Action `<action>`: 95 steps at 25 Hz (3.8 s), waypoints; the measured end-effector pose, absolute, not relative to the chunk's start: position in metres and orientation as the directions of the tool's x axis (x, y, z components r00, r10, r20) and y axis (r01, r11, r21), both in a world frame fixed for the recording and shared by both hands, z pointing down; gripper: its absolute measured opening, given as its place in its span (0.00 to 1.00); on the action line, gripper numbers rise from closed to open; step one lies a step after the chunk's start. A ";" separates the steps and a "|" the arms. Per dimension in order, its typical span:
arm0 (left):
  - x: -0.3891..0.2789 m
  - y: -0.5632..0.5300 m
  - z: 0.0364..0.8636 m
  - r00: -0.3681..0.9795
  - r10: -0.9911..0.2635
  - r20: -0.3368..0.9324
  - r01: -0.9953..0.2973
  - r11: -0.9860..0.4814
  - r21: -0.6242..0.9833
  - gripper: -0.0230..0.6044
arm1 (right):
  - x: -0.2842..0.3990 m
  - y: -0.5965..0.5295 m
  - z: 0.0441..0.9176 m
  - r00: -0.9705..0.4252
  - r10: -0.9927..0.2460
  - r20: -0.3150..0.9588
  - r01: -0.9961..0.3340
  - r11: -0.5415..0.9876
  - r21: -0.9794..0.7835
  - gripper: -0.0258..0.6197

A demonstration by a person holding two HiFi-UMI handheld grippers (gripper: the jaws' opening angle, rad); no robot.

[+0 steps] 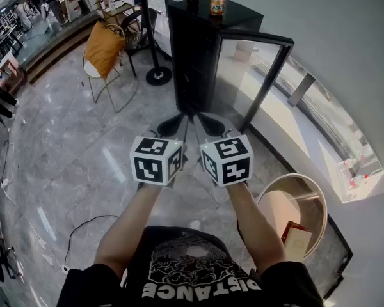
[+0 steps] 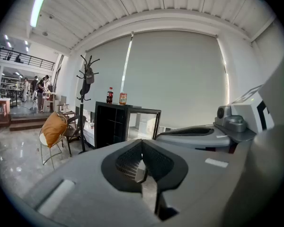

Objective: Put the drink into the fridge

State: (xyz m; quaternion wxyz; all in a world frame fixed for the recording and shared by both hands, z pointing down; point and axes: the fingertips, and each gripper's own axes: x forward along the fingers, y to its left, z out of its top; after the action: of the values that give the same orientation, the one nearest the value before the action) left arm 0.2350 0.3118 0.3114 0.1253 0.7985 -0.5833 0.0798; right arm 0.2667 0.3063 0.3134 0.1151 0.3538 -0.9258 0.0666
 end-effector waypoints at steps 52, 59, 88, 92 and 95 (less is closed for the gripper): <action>-0.001 0.119 0.323 0.514 -0.816 0.266 -0.857 -0.476 0.197 0.04 | 0.038 0.122 0.319 -0.582 -0.745 0.326 -0.794 0.607 -0.032 0.04; 0.013 0.085 0.325 0.546 -0.793 0.271 -0.838 -0.514 0.184 0.04 | 0.050 0.087 0.320 -0.560 -0.767 0.312 -0.815 0.578 -0.042 0.04; 0.146 -0.162 0.246 0.632 -0.754 0.180 -0.775 -0.615 0.147 0.04 | 0.183 -0.149 0.219 -0.573 -0.789 0.221 -0.801 0.597 0.053 0.04; 0.157 -0.182 0.240 0.630 -0.755 0.181 -0.777 -0.612 0.150 0.04 | 0.200 -0.170 0.213 -0.572 -0.789 0.222 -0.802 0.595 0.049 0.04; 0.163 -0.193 0.238 0.635 -0.750 0.186 -0.773 -0.620 0.136 0.04 | 0.211 -0.186 0.209 -0.556 -0.803 0.213 -0.815 0.578 0.052 0.04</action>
State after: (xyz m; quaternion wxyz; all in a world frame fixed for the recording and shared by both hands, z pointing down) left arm 0.1625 -0.1933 0.2379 0.1017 0.8983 -0.4238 0.0555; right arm 0.2107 -0.1862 0.2094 0.1069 0.4588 -0.8817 0.0263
